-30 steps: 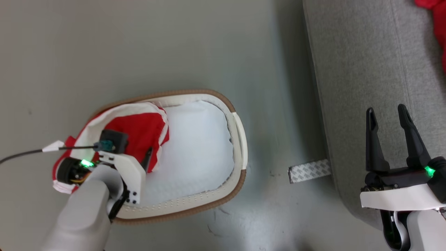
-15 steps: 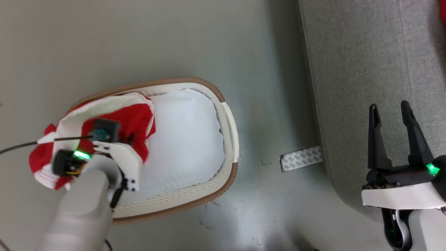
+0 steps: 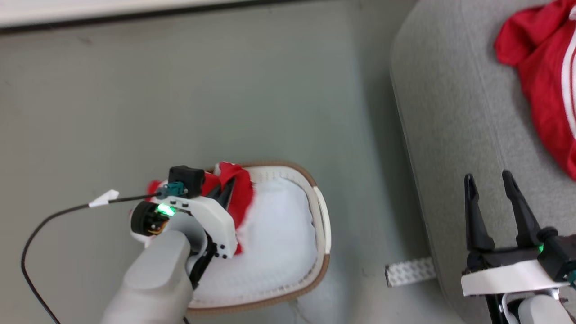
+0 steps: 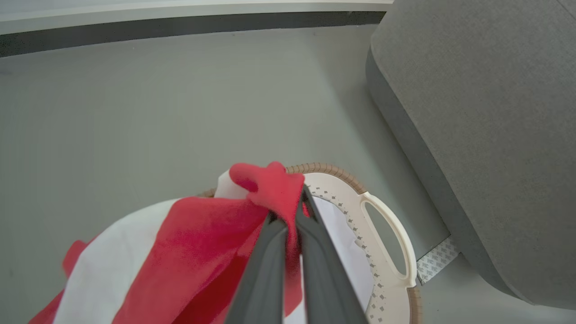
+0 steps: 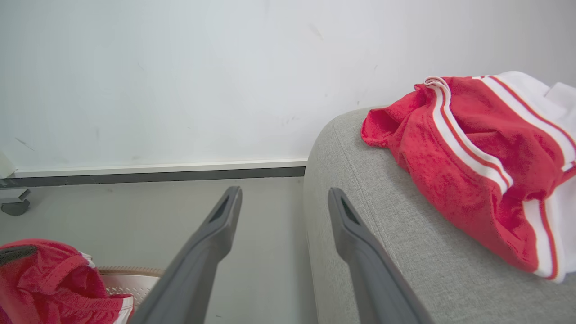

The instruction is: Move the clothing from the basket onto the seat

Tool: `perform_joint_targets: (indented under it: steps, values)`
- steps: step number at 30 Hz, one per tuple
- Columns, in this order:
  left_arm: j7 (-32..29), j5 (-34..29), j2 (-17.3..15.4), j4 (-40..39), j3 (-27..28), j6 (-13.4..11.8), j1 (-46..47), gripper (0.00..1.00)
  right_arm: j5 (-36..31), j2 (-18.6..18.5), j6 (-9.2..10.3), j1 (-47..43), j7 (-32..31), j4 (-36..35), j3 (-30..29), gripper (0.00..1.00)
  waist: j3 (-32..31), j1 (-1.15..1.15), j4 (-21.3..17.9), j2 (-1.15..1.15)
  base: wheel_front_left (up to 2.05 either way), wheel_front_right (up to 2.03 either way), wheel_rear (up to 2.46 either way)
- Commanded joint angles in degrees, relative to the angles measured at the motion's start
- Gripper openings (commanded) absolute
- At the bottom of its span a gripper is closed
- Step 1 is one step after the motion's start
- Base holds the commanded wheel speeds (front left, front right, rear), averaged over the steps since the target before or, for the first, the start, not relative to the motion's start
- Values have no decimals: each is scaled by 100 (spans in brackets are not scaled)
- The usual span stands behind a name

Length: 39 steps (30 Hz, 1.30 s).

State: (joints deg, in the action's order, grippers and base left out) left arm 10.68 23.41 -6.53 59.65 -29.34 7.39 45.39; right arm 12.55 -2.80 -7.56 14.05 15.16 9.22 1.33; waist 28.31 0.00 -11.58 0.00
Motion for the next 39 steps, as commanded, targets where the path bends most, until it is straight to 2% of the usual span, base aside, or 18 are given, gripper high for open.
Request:
perform_joint_targets:
  steps: [1, 8, 14, 22, 31, 39]
  values:
    - [28, 174, 23, -157, -96, 5, -150, 0, -82, -21, 14, -192, -2, 88, -54, 100, -855, 0, 385, 0, 0, 0, 0]
    - [-60, 596, 23, -854, -348, 6, -380, 0, -123, -18, 15, -540, -2, 304, -23, 100, -1705, 0, 565, 0, 0, 0, 0]
    - [-197, 737, -7, -1528, -412, 4, -556, 0, -20, -19, 14, -740, -2, 357, 12, 100, -2148, 0, 558, 0, 0, 0, 0]
    - [-607, 843, -180, -2917, -426, -261, -970, 0, 32, -18, 14, -1086, -2, 458, 119, 100, -2744, 0, 535, 0, 0, 0, 0]
    - [-1186, 949, -563, -4564, -293, -663, -1314, 0, 62, -17, 14, -1211, -2, 330, 272, 100, -2911, 0, 540, 0, 0, 0, 0]
    - [-1410, 990, -715, -5266, -282, -858, -1554, 0, -84, -16, 14, -1180, -1, 71, 565, 100, -2897, 0, 556, 0, 0, 0, 0]
